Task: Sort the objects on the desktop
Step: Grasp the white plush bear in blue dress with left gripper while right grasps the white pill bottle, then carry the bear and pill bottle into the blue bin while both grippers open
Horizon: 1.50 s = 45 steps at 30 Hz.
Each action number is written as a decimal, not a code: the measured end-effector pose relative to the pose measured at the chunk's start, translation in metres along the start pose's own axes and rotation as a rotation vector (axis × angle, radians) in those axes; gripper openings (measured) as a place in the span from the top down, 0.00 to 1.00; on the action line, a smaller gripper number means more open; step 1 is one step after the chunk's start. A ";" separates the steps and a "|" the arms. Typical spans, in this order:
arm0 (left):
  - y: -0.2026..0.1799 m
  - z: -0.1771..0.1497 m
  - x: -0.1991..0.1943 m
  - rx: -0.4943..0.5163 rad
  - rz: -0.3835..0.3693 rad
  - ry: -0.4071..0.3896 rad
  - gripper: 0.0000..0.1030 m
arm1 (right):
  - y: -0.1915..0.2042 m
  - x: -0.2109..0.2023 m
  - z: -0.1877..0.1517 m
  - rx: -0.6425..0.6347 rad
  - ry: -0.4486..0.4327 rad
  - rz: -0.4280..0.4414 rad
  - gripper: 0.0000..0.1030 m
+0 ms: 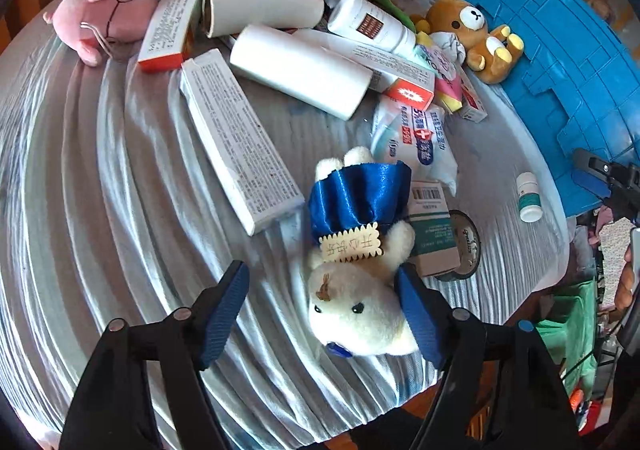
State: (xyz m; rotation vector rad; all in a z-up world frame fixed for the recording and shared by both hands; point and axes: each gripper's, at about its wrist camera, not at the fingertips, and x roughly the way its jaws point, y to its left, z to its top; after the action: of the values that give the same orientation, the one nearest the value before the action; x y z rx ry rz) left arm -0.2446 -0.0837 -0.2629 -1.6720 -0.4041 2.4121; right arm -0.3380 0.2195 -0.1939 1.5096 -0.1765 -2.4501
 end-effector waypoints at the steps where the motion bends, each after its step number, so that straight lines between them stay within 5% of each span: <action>1: -0.008 -0.001 0.005 0.016 -0.011 0.027 0.38 | -0.002 0.002 0.001 0.003 0.003 -0.002 0.27; 6: -0.028 0.003 0.017 0.064 0.018 0.051 0.56 | -0.016 0.013 -0.001 0.025 0.044 -0.048 0.27; 10: -0.027 0.009 0.020 0.076 0.029 0.071 0.57 | -0.032 0.030 -0.011 0.041 0.075 -0.143 0.28; 16: -0.037 0.004 0.023 0.142 0.089 0.060 0.57 | -0.056 0.061 -0.019 0.115 0.151 -0.154 0.65; 23: -0.033 0.000 0.021 0.153 0.063 0.042 0.61 | -0.031 0.081 -0.025 -0.011 0.130 -0.223 0.67; 25: -0.026 0.001 0.016 0.124 0.038 0.044 0.62 | -0.025 0.080 -0.025 -0.013 0.135 -0.169 0.67; 35: -0.020 0.030 -0.068 0.176 0.010 -0.135 0.62 | 0.022 0.011 0.001 -0.012 -0.035 -0.043 0.67; 45: -0.103 0.098 -0.140 0.427 -0.127 -0.357 0.62 | 0.060 -0.108 0.034 -0.020 -0.345 -0.035 0.67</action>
State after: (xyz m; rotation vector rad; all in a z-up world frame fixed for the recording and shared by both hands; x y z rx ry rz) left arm -0.2875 -0.0392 -0.0730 -1.0158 -0.0284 2.4749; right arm -0.3131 0.1913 -0.0720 1.0787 -0.1903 -2.7149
